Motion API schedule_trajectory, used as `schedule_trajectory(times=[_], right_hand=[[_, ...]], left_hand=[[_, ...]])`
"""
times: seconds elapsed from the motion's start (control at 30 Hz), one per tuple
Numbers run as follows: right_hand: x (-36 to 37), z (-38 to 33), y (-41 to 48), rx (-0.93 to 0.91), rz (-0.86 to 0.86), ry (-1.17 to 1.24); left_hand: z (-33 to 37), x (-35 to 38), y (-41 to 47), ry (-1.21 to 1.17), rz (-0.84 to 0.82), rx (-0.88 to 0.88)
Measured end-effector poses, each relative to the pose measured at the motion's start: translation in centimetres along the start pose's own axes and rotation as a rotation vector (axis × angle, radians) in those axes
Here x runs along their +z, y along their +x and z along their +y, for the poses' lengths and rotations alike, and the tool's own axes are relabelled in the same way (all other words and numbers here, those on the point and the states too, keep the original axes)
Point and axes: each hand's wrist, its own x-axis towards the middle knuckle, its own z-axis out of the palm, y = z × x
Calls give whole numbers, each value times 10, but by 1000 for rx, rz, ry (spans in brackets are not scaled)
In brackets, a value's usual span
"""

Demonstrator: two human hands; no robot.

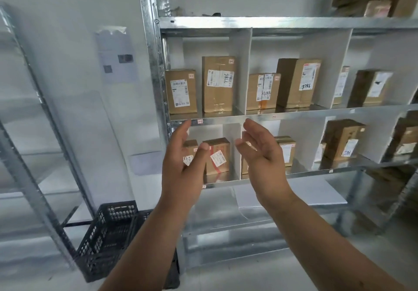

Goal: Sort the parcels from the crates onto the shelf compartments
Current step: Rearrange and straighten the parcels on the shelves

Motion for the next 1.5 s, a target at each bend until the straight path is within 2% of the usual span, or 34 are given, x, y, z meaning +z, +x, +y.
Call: schedule_trajectory(times=[0.2,0.4,0.63,0.97,1.27,1.5], right_hand=[[-48,-32,-10,-18,23,-46],[-119,-65,-19,-55,115,-115],[-217,-93,-37,-116,283,-207],[-335,-125,-77,-134,525,-339],[-388,-127,-87,-107,555,-364],[-397,-116,-67,-95,484,-337]], left_hand=[[29,37,-11,0,-53,42],[54,116,-26,-53,-179,55],[82,216,-49,-128,-371,110],[118,332,-100,-317,-557,172],[122,376,-124,-343,-593,200],[117,376,-113,-312,-587,197]])
